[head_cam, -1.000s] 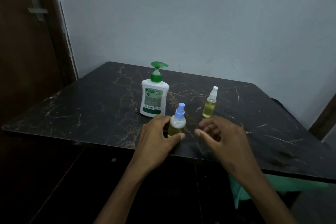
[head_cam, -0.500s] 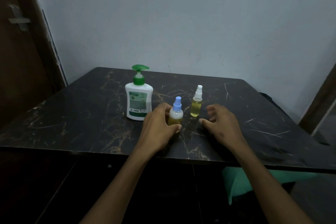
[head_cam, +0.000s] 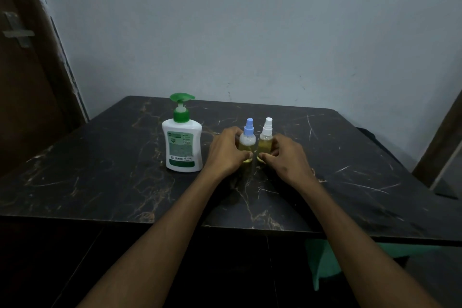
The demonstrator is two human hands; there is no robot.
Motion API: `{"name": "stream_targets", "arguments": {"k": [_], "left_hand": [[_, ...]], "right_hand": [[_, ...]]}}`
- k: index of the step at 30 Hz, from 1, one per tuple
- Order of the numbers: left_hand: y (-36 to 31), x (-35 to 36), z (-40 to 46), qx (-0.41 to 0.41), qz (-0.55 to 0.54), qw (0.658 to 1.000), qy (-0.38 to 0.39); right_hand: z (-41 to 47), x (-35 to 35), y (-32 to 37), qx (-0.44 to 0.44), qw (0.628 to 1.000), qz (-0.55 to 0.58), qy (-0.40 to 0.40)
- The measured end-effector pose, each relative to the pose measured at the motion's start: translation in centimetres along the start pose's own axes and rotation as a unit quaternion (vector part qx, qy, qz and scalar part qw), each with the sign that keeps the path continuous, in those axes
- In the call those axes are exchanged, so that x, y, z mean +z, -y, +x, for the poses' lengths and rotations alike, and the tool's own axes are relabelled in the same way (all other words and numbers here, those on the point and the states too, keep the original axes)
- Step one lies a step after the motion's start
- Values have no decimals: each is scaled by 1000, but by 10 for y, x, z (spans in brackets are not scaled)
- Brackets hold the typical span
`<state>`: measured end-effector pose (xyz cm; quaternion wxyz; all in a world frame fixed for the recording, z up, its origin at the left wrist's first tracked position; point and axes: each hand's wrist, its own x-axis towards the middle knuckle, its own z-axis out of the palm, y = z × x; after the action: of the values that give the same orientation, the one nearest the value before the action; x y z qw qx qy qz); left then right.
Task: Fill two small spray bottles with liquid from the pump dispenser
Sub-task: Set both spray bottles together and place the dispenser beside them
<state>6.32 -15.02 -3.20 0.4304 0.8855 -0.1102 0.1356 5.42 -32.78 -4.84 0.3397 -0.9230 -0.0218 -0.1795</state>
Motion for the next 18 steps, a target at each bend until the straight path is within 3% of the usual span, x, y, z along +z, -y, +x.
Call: {"name": "stream_targets", "arguments": {"k": [18], "left_hand": [[-1,21,33,-19,-26,999,-11]], "right_hand": [[24,10,-11,-29,998,49,-28]]}}
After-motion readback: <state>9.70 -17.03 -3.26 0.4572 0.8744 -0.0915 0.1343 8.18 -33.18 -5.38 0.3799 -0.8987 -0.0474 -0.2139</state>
